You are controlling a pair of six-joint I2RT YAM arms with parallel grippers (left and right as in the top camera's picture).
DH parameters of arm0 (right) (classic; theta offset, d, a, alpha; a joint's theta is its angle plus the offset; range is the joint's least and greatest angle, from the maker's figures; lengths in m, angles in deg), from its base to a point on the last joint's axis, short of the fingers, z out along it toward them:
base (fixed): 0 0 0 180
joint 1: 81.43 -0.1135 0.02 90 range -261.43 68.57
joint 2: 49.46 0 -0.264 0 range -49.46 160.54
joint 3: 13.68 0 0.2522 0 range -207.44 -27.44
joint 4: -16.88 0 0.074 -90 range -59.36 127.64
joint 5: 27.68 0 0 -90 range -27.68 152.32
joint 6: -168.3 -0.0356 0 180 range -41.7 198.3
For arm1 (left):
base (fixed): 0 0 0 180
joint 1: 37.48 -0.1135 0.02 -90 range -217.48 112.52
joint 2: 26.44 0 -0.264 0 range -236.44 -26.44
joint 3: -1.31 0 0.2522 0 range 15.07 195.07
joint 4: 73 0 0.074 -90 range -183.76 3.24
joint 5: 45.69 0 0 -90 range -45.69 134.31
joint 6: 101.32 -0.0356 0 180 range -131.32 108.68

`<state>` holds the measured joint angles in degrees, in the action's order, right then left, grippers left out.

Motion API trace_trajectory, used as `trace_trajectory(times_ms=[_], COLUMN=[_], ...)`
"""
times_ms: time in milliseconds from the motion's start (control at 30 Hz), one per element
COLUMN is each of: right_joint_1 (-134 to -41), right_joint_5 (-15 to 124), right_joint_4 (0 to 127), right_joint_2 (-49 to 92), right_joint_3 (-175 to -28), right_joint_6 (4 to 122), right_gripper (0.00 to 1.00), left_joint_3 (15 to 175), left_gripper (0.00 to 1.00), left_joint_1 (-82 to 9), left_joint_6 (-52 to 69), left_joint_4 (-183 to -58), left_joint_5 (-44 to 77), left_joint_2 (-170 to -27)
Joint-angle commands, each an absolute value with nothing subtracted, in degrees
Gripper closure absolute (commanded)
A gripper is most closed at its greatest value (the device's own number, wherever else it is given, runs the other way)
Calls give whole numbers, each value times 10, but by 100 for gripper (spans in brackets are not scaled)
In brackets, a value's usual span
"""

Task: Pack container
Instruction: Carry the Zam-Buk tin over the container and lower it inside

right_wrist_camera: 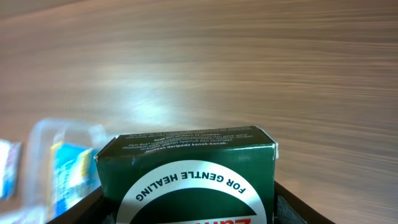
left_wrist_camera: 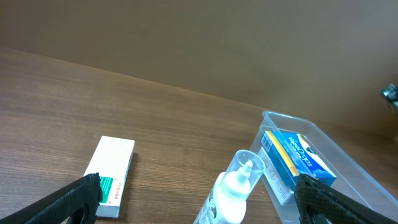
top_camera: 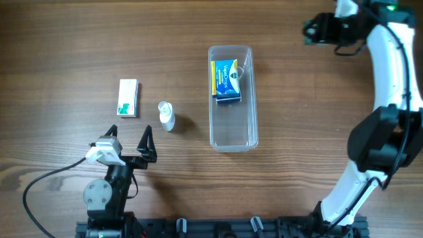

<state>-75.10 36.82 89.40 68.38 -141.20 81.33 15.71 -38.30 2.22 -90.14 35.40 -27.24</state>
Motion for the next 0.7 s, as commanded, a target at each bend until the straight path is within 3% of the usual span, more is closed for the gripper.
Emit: trace_trajectory(times_ms=[0,367,667], right_joint_1=[-821,-1026,-1073], right_joint_5=[349,573,643], right_joint_4=[919,965,933], right_joint_2=[646,647,668], right_joint_3=[-1414,-1413,-1413], right_joint_6=[810,701,628], right_gripper=[44,43,44], left_joint_3=[154,154,154], left_gripper=[0,0,0], left_joint_1=[-386,-386,-386], left_joint_6=[9,9,9], left_joint_4=[-902,-902,-902], left_joint_5=[349,349,349], left_joint_2=[-268,-268,-268])
